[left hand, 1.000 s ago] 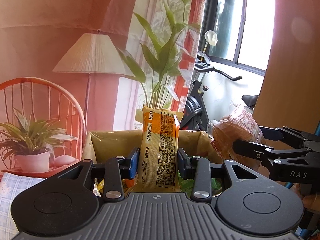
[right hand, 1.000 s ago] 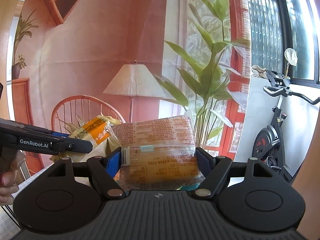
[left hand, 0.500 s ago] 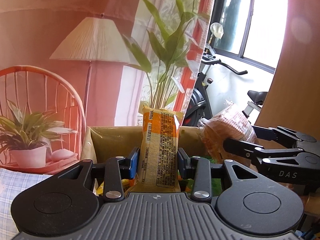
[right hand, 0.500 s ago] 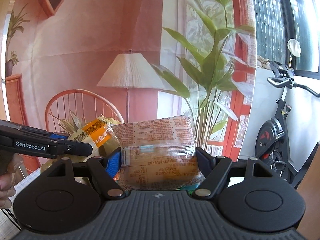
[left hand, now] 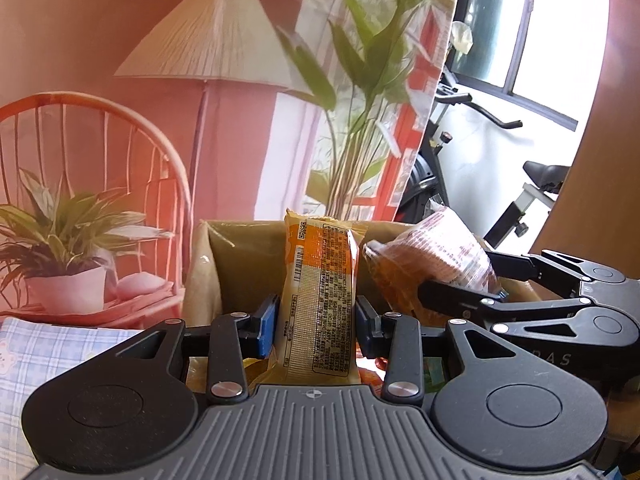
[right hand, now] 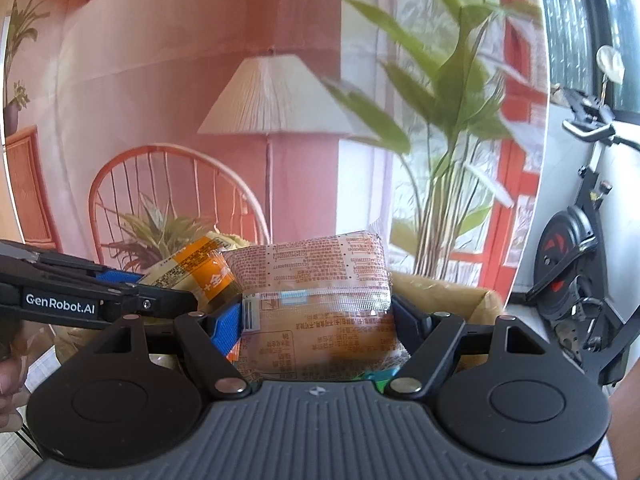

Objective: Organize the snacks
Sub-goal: 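Open both tools to drop the pastry bar and cake into the box, then move the left tool to the yellow-red packet while the right tool approaches the white crackers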

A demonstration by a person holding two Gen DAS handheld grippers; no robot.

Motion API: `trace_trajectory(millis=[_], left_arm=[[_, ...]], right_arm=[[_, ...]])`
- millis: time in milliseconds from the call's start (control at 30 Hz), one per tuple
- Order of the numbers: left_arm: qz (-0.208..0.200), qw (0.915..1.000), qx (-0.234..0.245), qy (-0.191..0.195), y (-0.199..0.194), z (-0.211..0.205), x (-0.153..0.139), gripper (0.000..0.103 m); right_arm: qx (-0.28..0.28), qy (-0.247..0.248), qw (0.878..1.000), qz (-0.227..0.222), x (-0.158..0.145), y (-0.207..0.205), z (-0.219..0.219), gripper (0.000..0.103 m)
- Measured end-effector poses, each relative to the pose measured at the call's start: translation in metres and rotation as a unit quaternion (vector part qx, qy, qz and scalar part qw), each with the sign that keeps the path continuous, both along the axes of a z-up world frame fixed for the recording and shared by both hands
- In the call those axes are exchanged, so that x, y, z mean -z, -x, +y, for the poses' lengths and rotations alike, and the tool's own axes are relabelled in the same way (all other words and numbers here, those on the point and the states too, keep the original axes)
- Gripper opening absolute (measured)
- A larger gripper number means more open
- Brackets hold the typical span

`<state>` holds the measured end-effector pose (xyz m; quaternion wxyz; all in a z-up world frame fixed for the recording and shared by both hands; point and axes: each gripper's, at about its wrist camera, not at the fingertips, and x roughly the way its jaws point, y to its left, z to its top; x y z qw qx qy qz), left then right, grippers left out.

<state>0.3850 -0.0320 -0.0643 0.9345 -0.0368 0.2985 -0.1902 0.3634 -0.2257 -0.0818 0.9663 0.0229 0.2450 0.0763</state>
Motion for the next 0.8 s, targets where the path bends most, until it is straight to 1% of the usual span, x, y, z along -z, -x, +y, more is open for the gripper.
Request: trace_trajectory(millis=[67, 100, 133, 200, 233, 500, 800], left_arm=[[0.002, 1.0, -0.004, -0.004, -0.002, 0.001, 0.001, 0.043], [0.003, 1.0, -0.005, -0.005, -0.003, 0.001, 0.001, 0.047], [0.002, 1.0, -0.007, -0.004, -0.003, 0.001, 0.001, 0.054], [-0.005, 0.9999, -0.01, -0.001, -0.001, 0.002, -0.001, 0.06], [-0.007, 0.9999, -0.01, -0.002, -0.001, 0.002, -0.002, 0.061], [-0.018, 0.9998, -0.008, -0.006, 0.016, 0.004, -0.013, 0.061], [-0.037, 0.9992, -0.014, -0.009, 0.054, 0.018, -0.029, 0.061]], right_arm=[[-0.001, 0.003, 1.0, 0.006, 0.004, -0.003, 0.002, 0.078], [-0.002, 0.003, 1.0, 0.011, 0.006, -0.005, 0.003, 0.078], [-0.002, 0.003, 1.0, 0.017, 0.007, -0.007, 0.003, 0.079], [-0.002, 0.003, 1.0, 0.02, 0.007, -0.007, 0.003, 0.081], [0.0, 0.004, 1.0, 0.018, 0.007, -0.006, 0.003, 0.082], [0.006, -0.004, 1.0, -0.004, -0.009, 0.014, 0.0, 0.083], [0.018, -0.014, 1.0, -0.022, -0.019, 0.059, -0.004, 0.083]])
